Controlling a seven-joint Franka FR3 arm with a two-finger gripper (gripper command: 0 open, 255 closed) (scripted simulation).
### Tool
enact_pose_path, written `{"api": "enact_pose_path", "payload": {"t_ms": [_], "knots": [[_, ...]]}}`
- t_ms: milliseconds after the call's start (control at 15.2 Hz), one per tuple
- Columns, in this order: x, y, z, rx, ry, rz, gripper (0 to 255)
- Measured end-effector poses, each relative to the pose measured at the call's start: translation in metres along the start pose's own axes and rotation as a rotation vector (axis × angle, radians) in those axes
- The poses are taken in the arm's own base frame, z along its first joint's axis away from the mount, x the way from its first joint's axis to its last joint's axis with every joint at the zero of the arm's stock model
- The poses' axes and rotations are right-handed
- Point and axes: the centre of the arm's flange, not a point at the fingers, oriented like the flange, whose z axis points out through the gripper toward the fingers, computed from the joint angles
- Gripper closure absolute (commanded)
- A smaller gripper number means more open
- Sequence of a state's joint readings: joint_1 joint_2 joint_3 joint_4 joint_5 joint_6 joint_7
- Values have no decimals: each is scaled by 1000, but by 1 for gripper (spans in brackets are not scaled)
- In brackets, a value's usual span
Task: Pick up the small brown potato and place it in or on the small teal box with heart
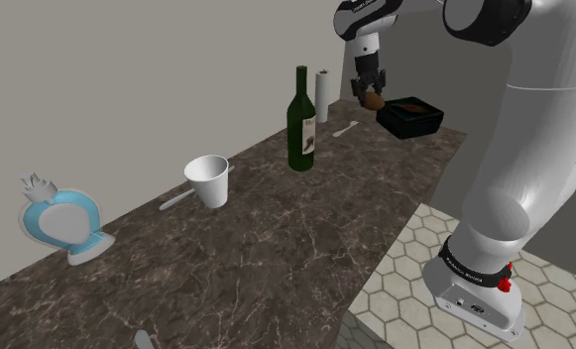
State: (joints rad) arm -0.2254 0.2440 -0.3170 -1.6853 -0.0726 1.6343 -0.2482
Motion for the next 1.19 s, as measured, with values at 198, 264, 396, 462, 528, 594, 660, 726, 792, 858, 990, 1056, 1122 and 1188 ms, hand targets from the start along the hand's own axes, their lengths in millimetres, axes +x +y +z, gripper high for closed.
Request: {"api": "enact_pose_path", "payload": {"t_ms": [198,264,396,462,528,594,660,726,792,858,990,1056,1122,1188], "knots": [[-4,2,-15,0,0,0,255],[-5,2,-19,0,0,0,255],[-9,2,-30,0,0,0,255],[-11,2,-34,0,0,0,255],[-12,3,-39,0,0,0,255],[-13,2,-43,0,0,0,255],[-13,9,-44,0,0,0,255],[-15,18,-47,0,0,0,255],[-15,31,-46,0,0,1,255],[-14,43,-45,0,0,1,255],[-19,69,-43,1,-1,1,255],[-20,84,-41,0,-1,1,255],[-21,94,-40,0,-1,1,255],[-23,106,-38,1,-1,1,255]]}}
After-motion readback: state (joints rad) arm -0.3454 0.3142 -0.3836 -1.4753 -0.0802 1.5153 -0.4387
